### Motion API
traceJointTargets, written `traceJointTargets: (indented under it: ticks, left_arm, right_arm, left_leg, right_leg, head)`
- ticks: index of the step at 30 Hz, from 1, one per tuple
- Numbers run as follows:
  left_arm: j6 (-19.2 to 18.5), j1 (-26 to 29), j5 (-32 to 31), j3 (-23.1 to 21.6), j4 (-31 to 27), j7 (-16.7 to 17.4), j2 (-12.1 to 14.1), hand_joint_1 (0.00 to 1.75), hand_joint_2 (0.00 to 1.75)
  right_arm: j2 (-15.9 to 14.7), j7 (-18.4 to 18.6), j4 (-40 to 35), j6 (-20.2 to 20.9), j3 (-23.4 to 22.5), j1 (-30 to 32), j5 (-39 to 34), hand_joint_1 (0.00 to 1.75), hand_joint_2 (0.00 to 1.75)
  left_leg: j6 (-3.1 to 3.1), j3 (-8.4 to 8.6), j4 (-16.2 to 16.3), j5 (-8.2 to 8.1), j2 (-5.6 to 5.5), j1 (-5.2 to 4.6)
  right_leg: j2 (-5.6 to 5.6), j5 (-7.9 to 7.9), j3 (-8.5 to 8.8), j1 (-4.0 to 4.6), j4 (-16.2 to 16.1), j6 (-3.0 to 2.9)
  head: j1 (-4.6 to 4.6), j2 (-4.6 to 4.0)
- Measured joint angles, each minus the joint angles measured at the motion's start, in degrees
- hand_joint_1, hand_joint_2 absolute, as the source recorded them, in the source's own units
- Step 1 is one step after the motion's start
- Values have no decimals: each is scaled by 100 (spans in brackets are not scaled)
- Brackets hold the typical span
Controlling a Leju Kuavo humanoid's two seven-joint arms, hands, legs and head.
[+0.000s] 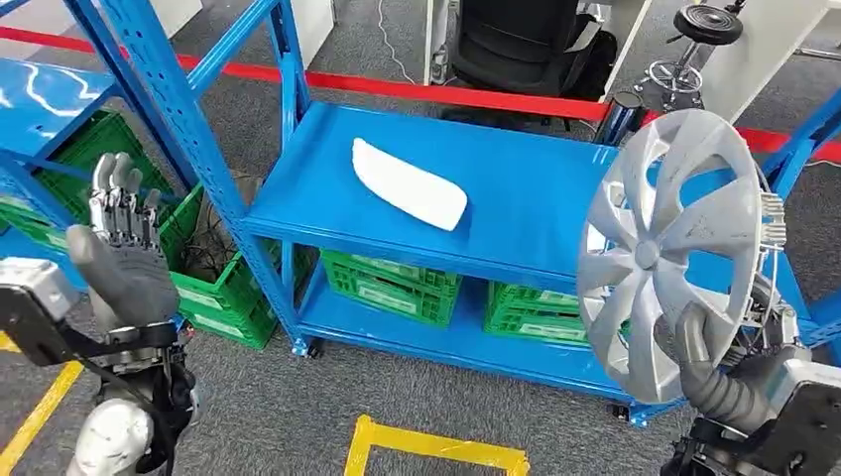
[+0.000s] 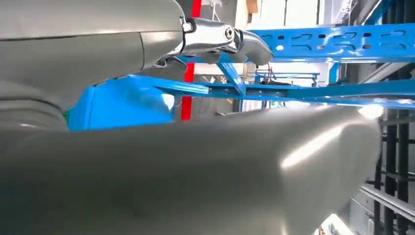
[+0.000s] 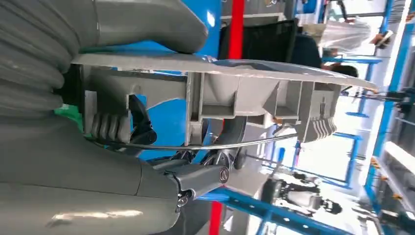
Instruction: Take the parts from the cabinet and place them on the table.
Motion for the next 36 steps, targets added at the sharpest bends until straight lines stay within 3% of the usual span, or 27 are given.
traceJointTargets:
  ticks: [1,2,3,4,7,9,10,12,13,14,15,16,18,19,23,24,25,27,29,30,31,33,34,35,36]
  left_arm:
    - [0,-8,11,0,2,-8,0,0,0]
    - [0,-23,30,0,4,-20,0,0,0]
    - [-2,-40,52,0,4,-37,0,0,0]
    - [-11,-63,61,0,4,-57,0,0,0]
    - [-37,-70,105,0,4,-61,2,0,0]
    - [-39,-80,107,0,4,-66,2,0,0]
    - [-42,-82,118,17,5,-72,15,0,0]
    - [-37,-84,144,20,7,-81,28,0,0]
    - [-35,-74,157,20,13,-83,28,0,0]
    - [-33,-68,162,20,15,-87,28,0,0]
    - [-24,-64,175,20,24,-107,31,0,0]
    - [-6,-65,179,20,29,-129,31,0,0]
    - [7,-67,190,20,31,-164,31,0,0]
    - [11,-74,190,20,33,-170,31,0,0]
    - [55,-59,173,22,33,-170,31,0,0]
    - [59,-63,166,22,33,-173,31,0,0]
    - [59,-64,166,22,33,-170,31,0,0]
    - [61,-55,160,22,33,-168,31,0,0]
    - [61,-53,160,22,33,-168,31,0,0]
    - [61,-48,160,22,37,-166,31,0,0]
    - [61,-48,160,22,37,-166,31,0,0]
    - [61,-50,160,22,37,-166,31,0,0]
    - [61,-52,160,22,35,-168,31,0,0]
    - [61,-58,157,22,35,-168,31,0,0]
    - [61,-57,157,22,35,-168,31,0,0]
  right_arm:
    - [-2,9,0,0,0,-8,-15,175,175]
    - [-2,13,0,0,0,-24,-18,175,175]
    - [-4,28,-2,0,0,-52,-16,175,175]
    - [-4,53,-2,0,2,-78,-13,175,175]
    - [-20,114,-15,0,0,-89,4,175,175]
    - [-20,140,-15,0,0,-90,9,175,175]
    - [-20,168,-17,0,0,-92,24,175,175]
    - [-20,199,-17,0,0,-117,59,175,175]
    - [-20,212,-17,0,0,-112,70,175,175]
    - [-20,234,-17,0,2,-109,85,175,175]
    - [-20,280,-17,0,2,-105,126,175,175]
    - [-20,319,-17,0,2,-106,164,175,175]
    - [-20,398,-20,0,2,-106,205,175,175]
    - [-20,424,-31,0,0,-101,212,175,175]
    - [-22,514,-63,0,0,-100,214,175,175]
    - [-33,542,-66,0,0,-96,214,175,175]
    - [-35,553,-66,0,0,-86,210,175,175]
    - [-55,560,-81,0,0,-94,168,175,175]
    - [-59,571,-81,0,0,-88,133,175,175]
    - [-63,579,-81,0,0,-84,109,175,175]
    - [-66,584,-81,0,0,-84,103,175,175]
    - [-66,584,-81,0,0,-96,90,175,175]
    - [-66,584,-81,0,0,-109,90,175,175]
    - [-68,588,-81,0,2,-120,87,175,175]
    - [-70,586,-92,0,2,-124,87,175,175]
  left_leg:
    - [-7,-21,5,16,-3,-7]
    - [-14,-31,8,32,-5,-15]
    - [-22,-33,7,46,-3,-5]
    - [-62,-64,9,74,-3,-32]
    - [-174,-110,-12,161,8,11]
    - [-222,-99,-36,189,3,-8]
    - [-249,-205,13,63,3,-1]
    - [-286,-575,934,-483,4,14]
    - [-305,-768,1428,-677,4,20]
    - [-322,-851,1675,-728,4,20]
    - [-323,-780,1620,-658,6,20]
    - [-316,-558,1291,-496,7,21]
    - [-281,97,271,-138,9,22]
    - [-246,253,-6,-308,7,7]
    - [-125,218,3,-178,-11,-35]
    - [-64,217,-53,-119,-2,22]
    - [-47,202,-60,-97,2,23]
    - [-1,125,-59,-43,5,25]
    - [-7,32,-51,11,4,19]
    - [-12,-18,-45,43,2,19]
    - [-16,-49,-40,64,0,20]
    - [-44,-101,-21,107,-9,21]
    - [-64,-104,-16,120,-7,21]
    - [-110,-134,-9,149,-9,-17]
    - [-148,-154,-10,175,-2,1]
  right_leg:
    - [0,191,240,5,-411,-31]
    - [2,423,590,20,-1010,-85]
    - [6,490,845,45,-1487,-152]
    - [-2,414,937,64,-1620,-180]
    - [3,494,923,109,-1632,-230]
    - [-9,577,946,74,-1757,-260]
    - [-24,662,962,44,-1852,-292]
    - [-25,715,887,39,-1838,-331]
    - [-26,731,836,43,-1817,-332]
    - [-24,745,788,45,-1794,-326]
    - [-23,759,748,45,-1770,-319]
    - [-20,768,716,45,-1741,-312]
    - [-11,773,674,45,-1671,-296]
    - [-11,776,638,56,-1645,-265]
    - [-9,861,564,49,-1618,-112]
    - [0,824,527,49,-1578,-79]
    - [5,699,425,44,-1481,-44]
    - [4,158,135,16,-663,11]
    - [5,-169,-123,-3,100,39]
    - [5,-142,-85,-11,135,41]
    - [5,-41,43,-12,-40,35]
    - [5,376,697,-10,-1107,-6]
    - [8,416,927,-6,-1525,-35]
    - [8,354,1005,25,-1662,-57]
    - [15,386,1022,36,-1651,-89]
  head:
    - [18,0]
    - [37,0]
    - [55,0]
    - [42,0]
    - [46,0]
    - [50,0]
    - [31,0]
    - [-74,0]
    - [-113,0]
    - [-125,0]
    - [-142,0]
    - [-164,0]
    - [-208,0]
    - [-221,0]
    - [-201,0]
    - [-207,0]
    - [-188,0]
    - [-83,0]
    - [-57,0]
    - [-35,0]
    - [-22,0]
    - [20,0]
    - [37,0]
    - [37,0]
    - [30,0]
